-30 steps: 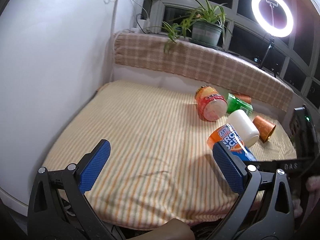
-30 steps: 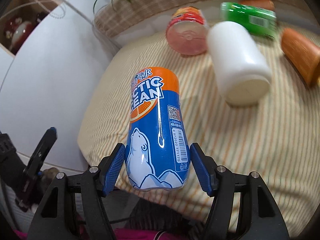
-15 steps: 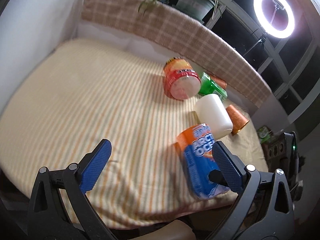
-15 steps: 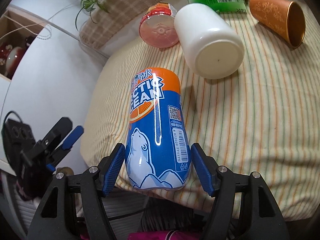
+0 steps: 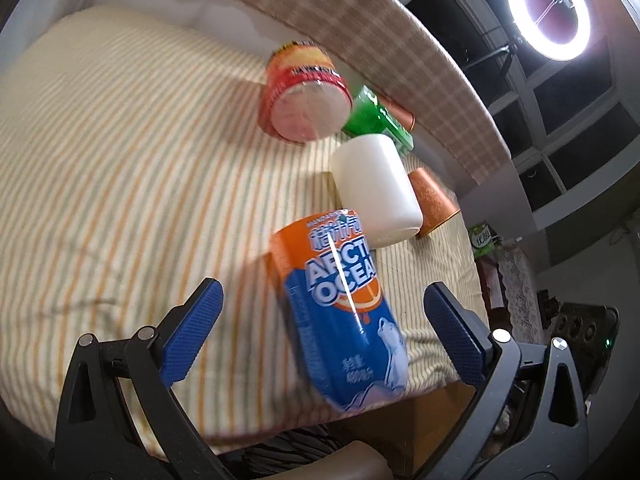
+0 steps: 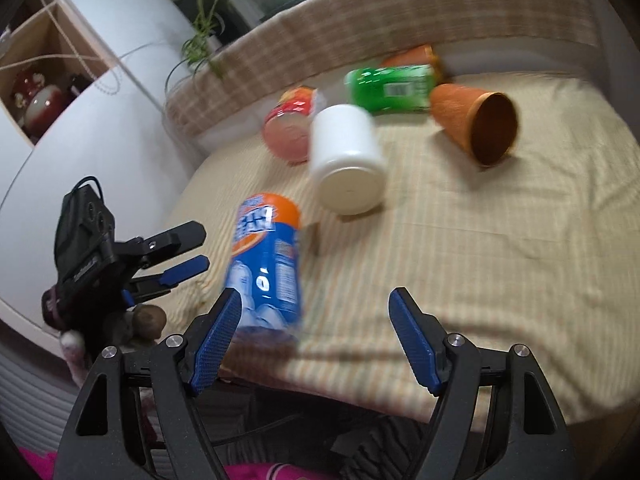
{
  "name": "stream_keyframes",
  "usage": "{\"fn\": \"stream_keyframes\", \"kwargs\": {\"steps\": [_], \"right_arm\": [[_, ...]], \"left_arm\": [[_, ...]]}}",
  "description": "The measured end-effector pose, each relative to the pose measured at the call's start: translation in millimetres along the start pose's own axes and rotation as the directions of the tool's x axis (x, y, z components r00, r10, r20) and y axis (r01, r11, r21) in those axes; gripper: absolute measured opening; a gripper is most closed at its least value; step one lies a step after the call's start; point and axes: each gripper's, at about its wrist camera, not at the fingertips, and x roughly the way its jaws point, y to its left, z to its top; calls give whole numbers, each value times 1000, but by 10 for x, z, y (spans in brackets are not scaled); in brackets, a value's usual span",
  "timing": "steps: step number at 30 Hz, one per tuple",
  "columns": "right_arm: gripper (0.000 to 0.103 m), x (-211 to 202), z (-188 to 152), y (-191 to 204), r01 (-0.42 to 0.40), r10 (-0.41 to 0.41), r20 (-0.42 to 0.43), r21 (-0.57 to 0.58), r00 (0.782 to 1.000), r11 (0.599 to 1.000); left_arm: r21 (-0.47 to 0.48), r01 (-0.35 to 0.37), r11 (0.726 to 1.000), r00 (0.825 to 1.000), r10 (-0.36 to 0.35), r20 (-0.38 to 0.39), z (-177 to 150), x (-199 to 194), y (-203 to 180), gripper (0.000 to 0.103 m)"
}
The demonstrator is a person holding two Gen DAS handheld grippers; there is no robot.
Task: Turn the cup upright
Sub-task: 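Close the left gripper on the bottle while the right gripper opens and releases it, then rotate the held bottle with the left gripper until its cap points up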
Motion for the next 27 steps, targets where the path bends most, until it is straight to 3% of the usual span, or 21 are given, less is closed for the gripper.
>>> {"fn": "stream_keyframes", "kwargs": {"steps": [9, 13, 17, 22, 27], "right_arm": [[76, -161, -96, -301, 56, -58, 34, 64, 998, 996], [76, -187, -101, -363, 67, -70, 38, 69, 997, 995], [76, -208, -104, -369, 71, -74, 46, 61, 996, 996], [76, -231, -98, -378, 88, -92, 58, 60, 994, 994], [76, -259, -80, -408, 100, -105, 67, 76, 992, 992]], "left_arm": [[-53, 34, 998, 996, -38, -81, 44, 315, -9, 95], [-55, 41, 998, 993, -47, -108, 45, 408, -21, 86], [-53, 36, 998, 993, -41, -114, 50, 454, -38, 86], [-34, 8, 999, 992, -12, -122, 27, 504, -54, 71], [0, -5, 1000, 994, 5, -113, 15, 499, -109, 68]]}}
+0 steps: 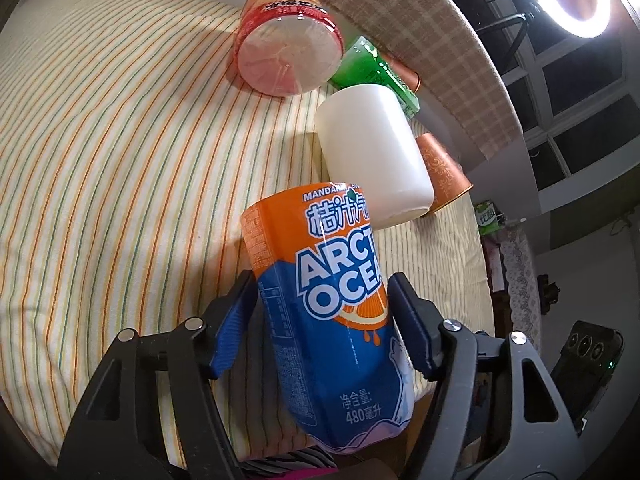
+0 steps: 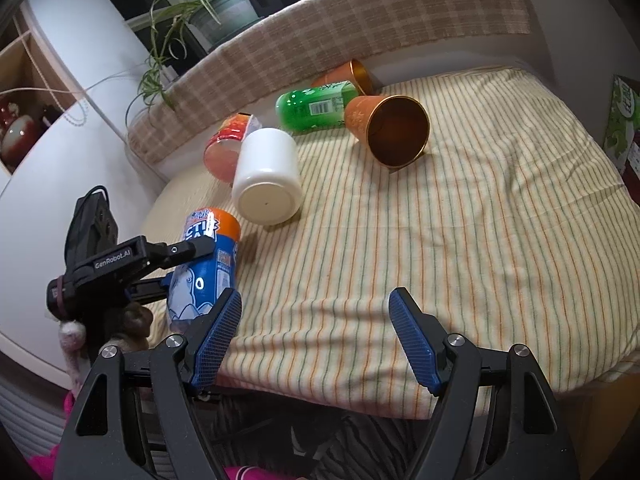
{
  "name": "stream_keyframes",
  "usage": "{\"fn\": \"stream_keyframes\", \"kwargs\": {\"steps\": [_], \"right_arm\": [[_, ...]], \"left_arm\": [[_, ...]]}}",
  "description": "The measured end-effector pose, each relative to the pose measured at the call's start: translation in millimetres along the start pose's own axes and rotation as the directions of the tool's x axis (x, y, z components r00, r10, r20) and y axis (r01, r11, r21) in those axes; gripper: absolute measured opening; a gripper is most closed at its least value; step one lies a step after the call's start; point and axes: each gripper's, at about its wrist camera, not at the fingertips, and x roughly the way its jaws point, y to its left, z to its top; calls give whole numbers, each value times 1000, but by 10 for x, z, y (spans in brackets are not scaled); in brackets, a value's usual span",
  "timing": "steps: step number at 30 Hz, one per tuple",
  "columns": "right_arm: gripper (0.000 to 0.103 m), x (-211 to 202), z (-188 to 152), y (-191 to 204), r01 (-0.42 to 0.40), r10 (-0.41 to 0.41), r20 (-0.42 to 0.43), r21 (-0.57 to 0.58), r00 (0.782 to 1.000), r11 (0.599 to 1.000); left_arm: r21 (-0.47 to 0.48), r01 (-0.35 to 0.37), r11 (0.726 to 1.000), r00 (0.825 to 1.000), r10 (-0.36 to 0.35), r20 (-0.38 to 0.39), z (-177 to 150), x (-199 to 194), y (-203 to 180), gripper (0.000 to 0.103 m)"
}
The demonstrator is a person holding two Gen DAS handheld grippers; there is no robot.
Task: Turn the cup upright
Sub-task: 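Rotate the held bottle with the left gripper until its cap points up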
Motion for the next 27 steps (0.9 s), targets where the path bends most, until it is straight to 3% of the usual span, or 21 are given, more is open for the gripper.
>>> {"fn": "stream_keyframes", "kwargs": {"steps": [14, 27], "right_arm": [[76, 28, -3, 21, 9, -10, -6, -7, 1000, 1000], [76, -17, 11, 9, 27, -27, 8, -3, 1000, 1000]], "left_arm": [[148, -102, 984, 987, 82, 136, -124, -301, -334, 64], [301, -254, 919, 938, 159, 307, -313, -513, -718, 63]]}}
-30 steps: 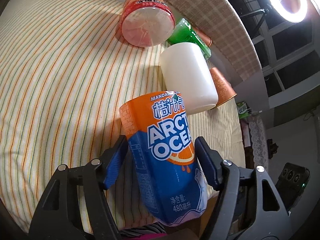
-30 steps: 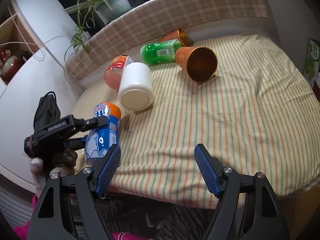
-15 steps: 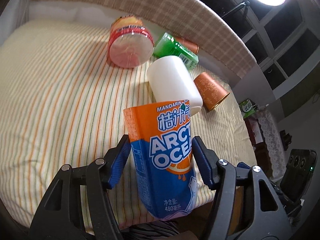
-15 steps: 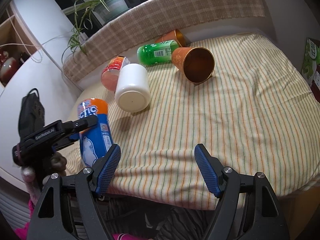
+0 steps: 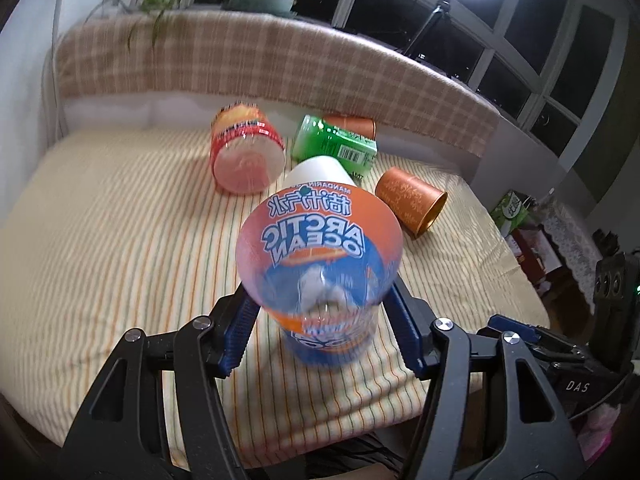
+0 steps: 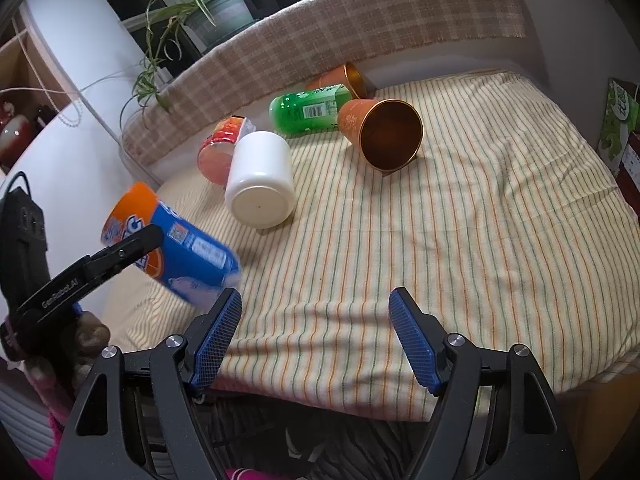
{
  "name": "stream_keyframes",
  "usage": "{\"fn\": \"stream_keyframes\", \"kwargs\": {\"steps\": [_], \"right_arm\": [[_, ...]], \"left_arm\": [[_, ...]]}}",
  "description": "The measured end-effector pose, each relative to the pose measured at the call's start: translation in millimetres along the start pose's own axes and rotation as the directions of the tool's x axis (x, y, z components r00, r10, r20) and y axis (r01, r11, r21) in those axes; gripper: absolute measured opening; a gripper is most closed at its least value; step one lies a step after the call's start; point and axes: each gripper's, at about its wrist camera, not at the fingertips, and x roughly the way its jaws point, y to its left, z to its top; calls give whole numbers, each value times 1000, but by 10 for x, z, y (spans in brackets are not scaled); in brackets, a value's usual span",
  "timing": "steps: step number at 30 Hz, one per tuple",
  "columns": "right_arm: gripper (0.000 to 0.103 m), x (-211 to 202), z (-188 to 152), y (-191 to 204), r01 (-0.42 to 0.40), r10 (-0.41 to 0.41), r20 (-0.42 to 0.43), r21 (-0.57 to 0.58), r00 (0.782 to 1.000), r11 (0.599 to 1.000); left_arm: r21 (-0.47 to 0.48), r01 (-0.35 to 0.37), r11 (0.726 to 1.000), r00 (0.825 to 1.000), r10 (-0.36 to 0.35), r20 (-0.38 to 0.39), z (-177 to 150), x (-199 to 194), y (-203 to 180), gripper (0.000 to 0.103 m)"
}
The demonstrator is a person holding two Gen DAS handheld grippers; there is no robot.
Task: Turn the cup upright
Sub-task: 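Rotate the held bottle with the left gripper until its cap points up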
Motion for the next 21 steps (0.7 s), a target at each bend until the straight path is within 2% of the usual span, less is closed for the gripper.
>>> {"fn": "stream_keyframes", "kwargs": {"steps": [12, 21], "right_arm": [[76, -38, -1, -1, 16, -16, 11, 3, 1000, 1000], [76, -68, -20, -8, 34, -34, 24, 5, 999, 999]], "left_arm": [[112, -97, 989, 994, 92, 55, -24, 13, -175, 63], [158, -120, 980, 992, 114, 48, -64, 133, -261, 63]]}}
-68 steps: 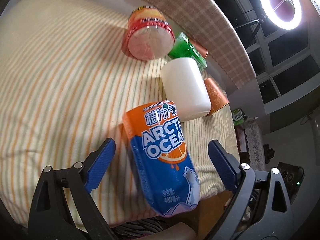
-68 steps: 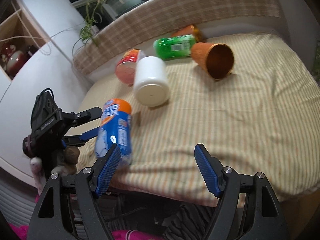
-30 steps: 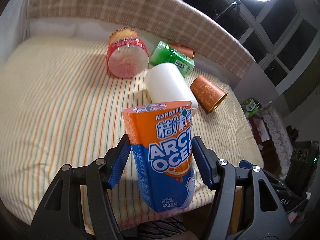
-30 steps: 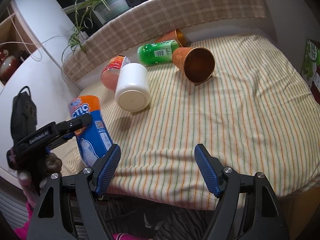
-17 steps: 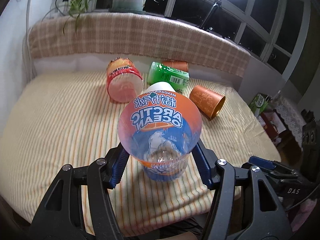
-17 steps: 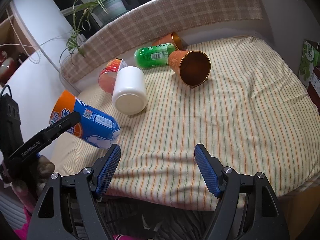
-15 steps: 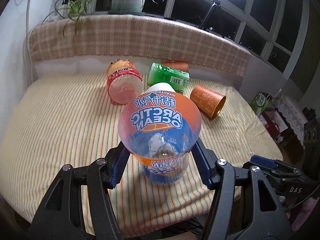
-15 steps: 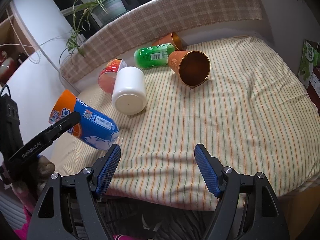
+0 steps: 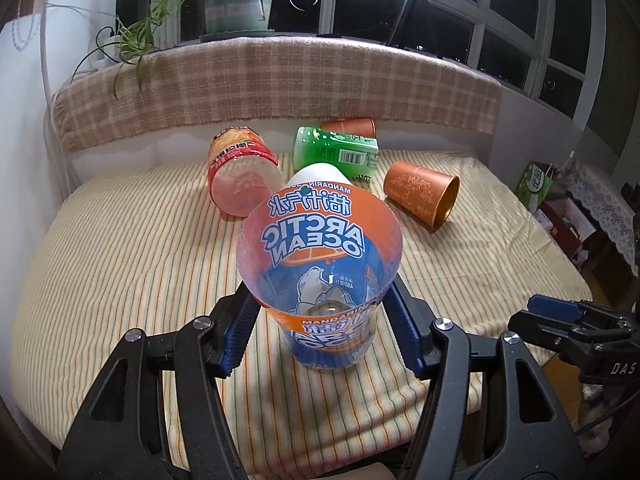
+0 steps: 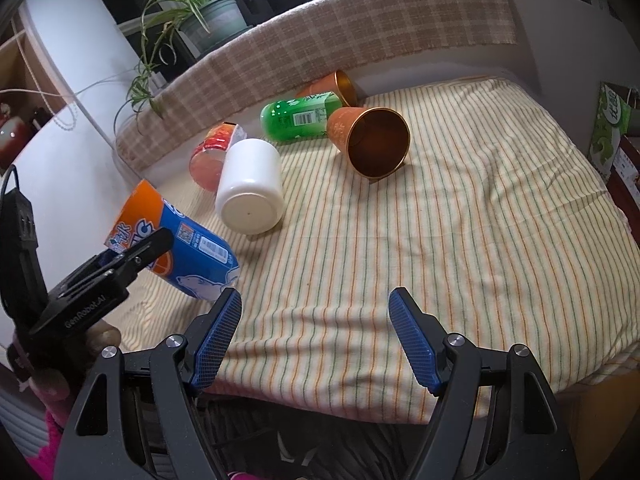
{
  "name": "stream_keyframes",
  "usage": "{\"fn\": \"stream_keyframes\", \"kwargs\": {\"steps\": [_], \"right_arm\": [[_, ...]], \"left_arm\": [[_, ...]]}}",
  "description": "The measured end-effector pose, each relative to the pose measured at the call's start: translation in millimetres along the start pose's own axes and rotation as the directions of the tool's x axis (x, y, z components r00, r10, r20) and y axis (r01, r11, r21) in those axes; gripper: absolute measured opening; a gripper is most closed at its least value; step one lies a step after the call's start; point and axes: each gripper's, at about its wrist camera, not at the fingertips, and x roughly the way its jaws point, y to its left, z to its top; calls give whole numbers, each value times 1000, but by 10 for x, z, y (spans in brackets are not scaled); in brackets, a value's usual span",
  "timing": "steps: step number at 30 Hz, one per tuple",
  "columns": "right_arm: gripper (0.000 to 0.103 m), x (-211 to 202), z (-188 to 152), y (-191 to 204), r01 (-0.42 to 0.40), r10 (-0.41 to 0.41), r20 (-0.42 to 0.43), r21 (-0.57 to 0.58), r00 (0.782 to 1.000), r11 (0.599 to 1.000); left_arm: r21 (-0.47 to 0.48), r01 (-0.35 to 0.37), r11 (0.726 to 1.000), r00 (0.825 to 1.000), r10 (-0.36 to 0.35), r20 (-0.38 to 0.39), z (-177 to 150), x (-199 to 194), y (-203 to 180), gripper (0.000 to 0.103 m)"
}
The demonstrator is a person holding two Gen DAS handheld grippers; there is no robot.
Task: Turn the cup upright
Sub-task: 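Rotate the held bottle with the left gripper until its cap points up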
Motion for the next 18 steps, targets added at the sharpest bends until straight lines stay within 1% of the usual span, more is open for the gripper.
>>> {"fn": "stream_keyframes", "kwargs": {"steps": [4, 9, 18], "right_arm": [[76, -15, -1, -22, 5, -5, 5, 6, 1000, 1000], [76, -17, -4, -51, 8, -8, 7, 15, 1000, 1000], [76, -24, -4, -81, 11, -12, 10, 21, 1000, 1000]], "left_arm": [[16, -7, 1000, 1000, 7, -1, -4, 22, -39, 63], [21, 5, 1000, 1000, -5, -8, 16, 46, -70, 63], [7, 41, 999, 999, -41, -14, 26, 70, -77, 64]]}}
